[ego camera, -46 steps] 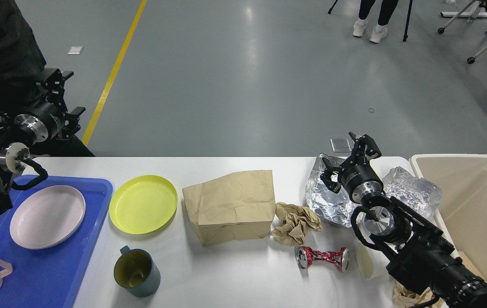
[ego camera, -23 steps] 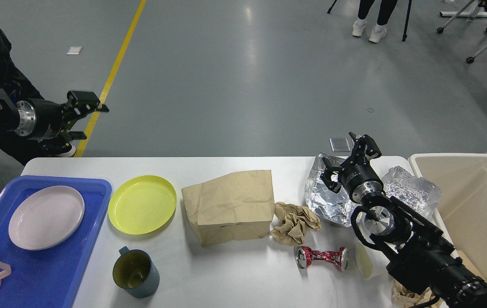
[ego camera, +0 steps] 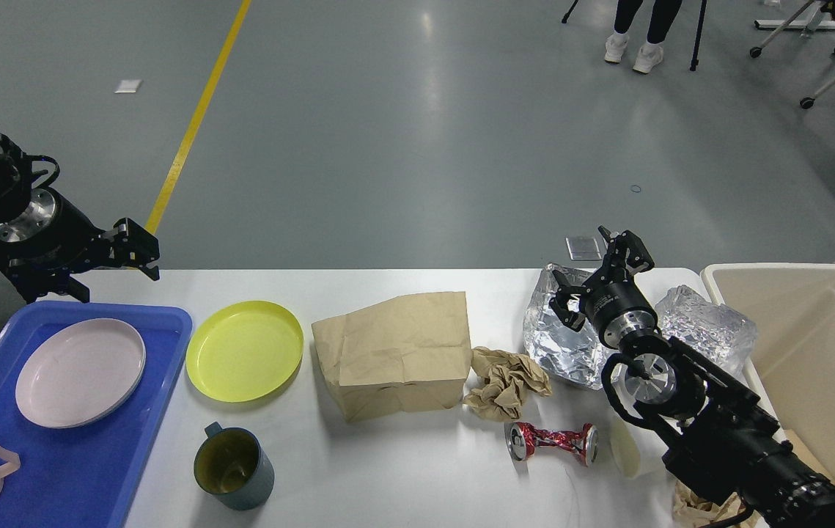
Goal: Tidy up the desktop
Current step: 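Lower the left gripper toward the dark teal mug beside the tray, then close the left gripper on the teal mug, then lift the teal mug and carry it toward the tray's near corner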
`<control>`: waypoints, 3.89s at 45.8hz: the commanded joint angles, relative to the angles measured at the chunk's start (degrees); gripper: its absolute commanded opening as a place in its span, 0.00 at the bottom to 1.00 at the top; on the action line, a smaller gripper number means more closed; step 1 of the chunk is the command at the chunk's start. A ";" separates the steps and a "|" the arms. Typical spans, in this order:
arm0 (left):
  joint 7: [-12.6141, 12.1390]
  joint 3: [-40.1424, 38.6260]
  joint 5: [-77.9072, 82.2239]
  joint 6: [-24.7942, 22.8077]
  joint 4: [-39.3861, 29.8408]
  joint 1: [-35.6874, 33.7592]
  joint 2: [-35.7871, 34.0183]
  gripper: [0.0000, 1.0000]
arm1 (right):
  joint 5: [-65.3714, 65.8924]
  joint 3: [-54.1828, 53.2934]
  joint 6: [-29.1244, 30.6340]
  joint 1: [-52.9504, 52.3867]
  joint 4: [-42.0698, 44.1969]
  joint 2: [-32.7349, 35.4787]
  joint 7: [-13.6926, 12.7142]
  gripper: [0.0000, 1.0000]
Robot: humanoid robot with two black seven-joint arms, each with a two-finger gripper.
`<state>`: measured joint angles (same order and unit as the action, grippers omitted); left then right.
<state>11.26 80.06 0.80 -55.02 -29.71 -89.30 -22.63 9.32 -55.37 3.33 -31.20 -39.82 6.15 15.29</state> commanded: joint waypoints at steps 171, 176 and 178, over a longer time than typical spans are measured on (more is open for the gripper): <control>-5.28 -0.78 5.79 0.02 -25.92 -5.54 -10.24 0.00 | 0.00 0.00 0.09 0.00 0.00 0.00 0.00 1.00; -5.98 0.19 5.79 0.02 -25.57 -4.49 -14.90 0.00 | 0.00 0.00 0.01 0.00 0.00 0.00 0.00 1.00; -6.07 0.19 5.88 0.02 -25.31 -3.35 -16.39 0.00 | 0.00 0.00 0.01 0.00 0.00 0.00 0.00 1.00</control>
<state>5.59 79.89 6.64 -55.00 -55.49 -94.29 -35.53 9.32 -55.37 3.34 -31.20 -39.81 6.15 15.29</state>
